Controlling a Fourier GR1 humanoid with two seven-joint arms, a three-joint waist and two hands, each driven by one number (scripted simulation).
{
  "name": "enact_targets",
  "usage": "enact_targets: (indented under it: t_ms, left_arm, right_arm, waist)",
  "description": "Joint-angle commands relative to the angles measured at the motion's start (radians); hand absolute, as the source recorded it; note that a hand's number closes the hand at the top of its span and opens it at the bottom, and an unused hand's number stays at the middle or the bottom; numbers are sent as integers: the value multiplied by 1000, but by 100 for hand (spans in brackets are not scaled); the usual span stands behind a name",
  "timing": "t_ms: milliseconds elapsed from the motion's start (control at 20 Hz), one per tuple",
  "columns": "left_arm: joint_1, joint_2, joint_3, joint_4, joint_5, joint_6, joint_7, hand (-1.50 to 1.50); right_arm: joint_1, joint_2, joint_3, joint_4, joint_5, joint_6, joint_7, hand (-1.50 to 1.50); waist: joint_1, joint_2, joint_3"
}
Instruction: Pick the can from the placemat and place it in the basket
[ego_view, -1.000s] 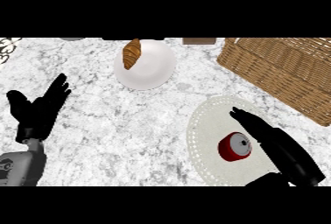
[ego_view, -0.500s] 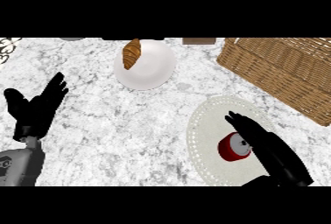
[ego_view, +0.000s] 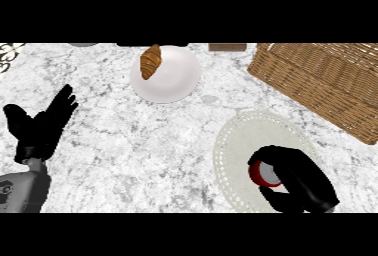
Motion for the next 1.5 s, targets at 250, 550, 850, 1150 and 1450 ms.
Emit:
enact_targets:
  t_ms: [250, 550, 850, 1150, 1450]
  left_arm:
    - [-25, 5, 26, 47, 9, -33, -26, 0]
    - [-44, -16, -29, -2, -17, -24, 9, 0]
    - [-80, -34, -41, 26, -18, -22, 28, 0]
    - [-84, -40, -45, 47, -41, -5, 0, 0]
    - [-59, -33, -25, 19, -27, -2, 15, 0]
  right_arm:
    - [-121, 115, 1, 138, 59, 33, 91, 150]
    - [-287, 276, 66, 288, 32, -173, 619, 150]
    - [-540, 279, 197, 485, -150, -453, 864, 150]
    - [-675, 280, 250, 423, -211, -841, 809, 150]
    - [-961, 280, 293, 569, -83, -942, 1044, 150]
  waist:
    - [4, 6, 4]
    - [78, 19, 4]
    - [86, 19, 5]
    - [74, 16, 5]
    - [44, 6, 3]
